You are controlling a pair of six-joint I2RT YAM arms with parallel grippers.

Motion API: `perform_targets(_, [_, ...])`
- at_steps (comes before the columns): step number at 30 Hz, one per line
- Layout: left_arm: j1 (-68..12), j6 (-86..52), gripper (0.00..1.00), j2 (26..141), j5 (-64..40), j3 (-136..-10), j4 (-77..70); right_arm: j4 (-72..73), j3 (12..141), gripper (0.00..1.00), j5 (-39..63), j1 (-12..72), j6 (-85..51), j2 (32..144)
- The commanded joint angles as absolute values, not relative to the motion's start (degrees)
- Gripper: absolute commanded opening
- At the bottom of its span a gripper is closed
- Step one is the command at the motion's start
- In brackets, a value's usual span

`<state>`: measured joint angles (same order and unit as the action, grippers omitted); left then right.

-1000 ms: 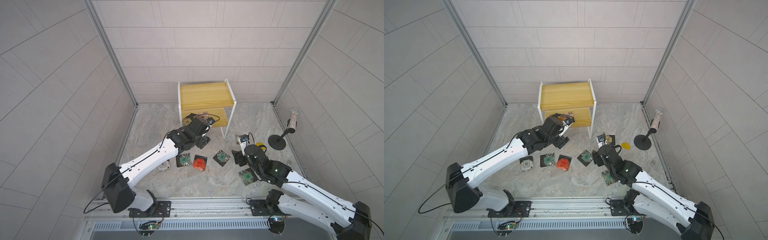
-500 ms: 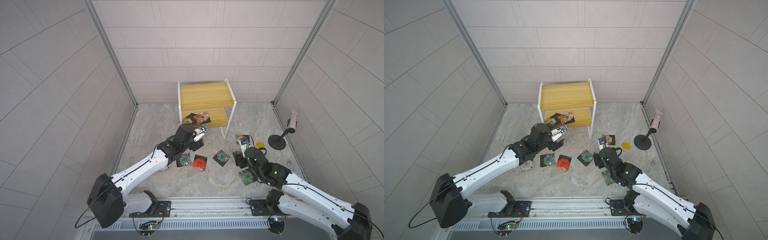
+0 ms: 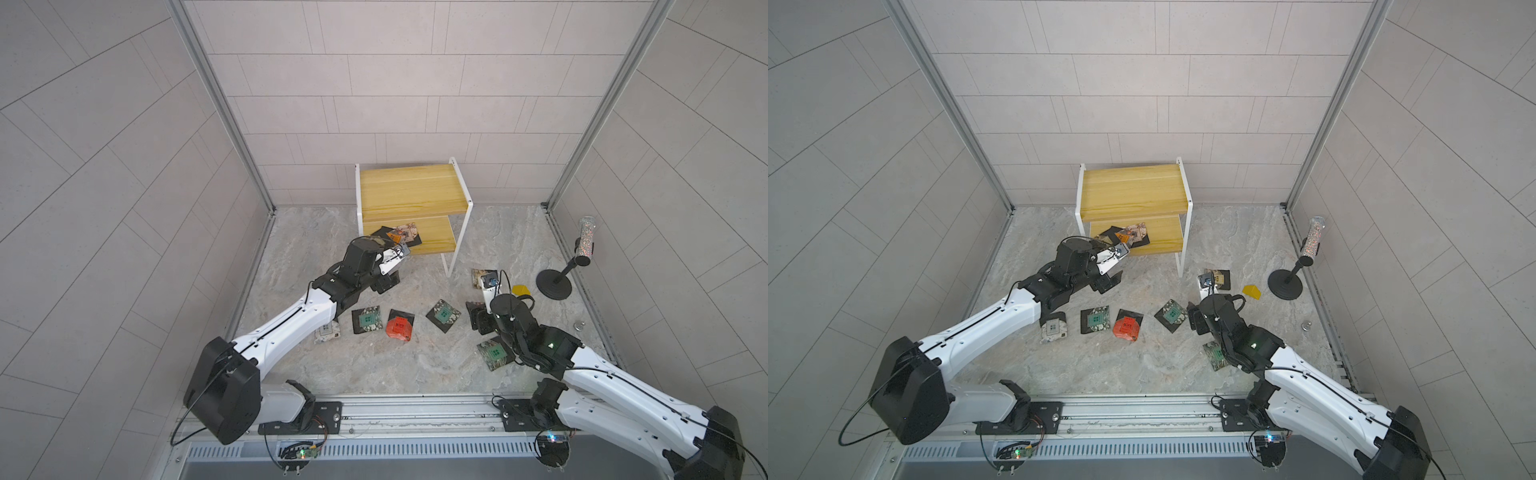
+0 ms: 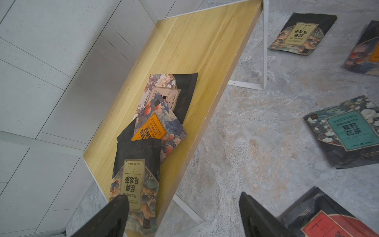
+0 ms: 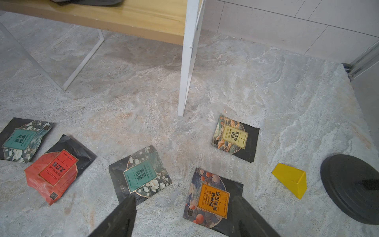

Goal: Remove the tea bags from the shelf
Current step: Pick up the tea bag from the shelf.

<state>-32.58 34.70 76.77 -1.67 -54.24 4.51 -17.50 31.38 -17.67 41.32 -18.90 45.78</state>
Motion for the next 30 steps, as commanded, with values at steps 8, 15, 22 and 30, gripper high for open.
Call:
perform_targets(8, [-31.74, 36.81, 0.93, 81.72, 0.36, -56.31, 0.11, -16.83, 30.49, 0.78, -18.11, 40.78, -19.07, 45.99])
perform_targets(15, [-31.53, 36.57, 0.93, 83.97, 4.20, -55.81, -4.86, -16.89, 30.23, 0.77, -17.71, 40.61, -18.94, 45.68])
perform_targets(22, [-30.78, 35.56, 0.94, 86.54, 5.52, -56.26, -6.77, -16.64, 30.32, 0.78, -17.15, 40.25, -18.57, 45.84])
perform_targets(30, [-30.77, 34.32, 0.86, 87.30, 4.60, -56.33, -5.14, -16.52, 30.23, 0.78, -17.05, 39.82, -18.68, 45.83])
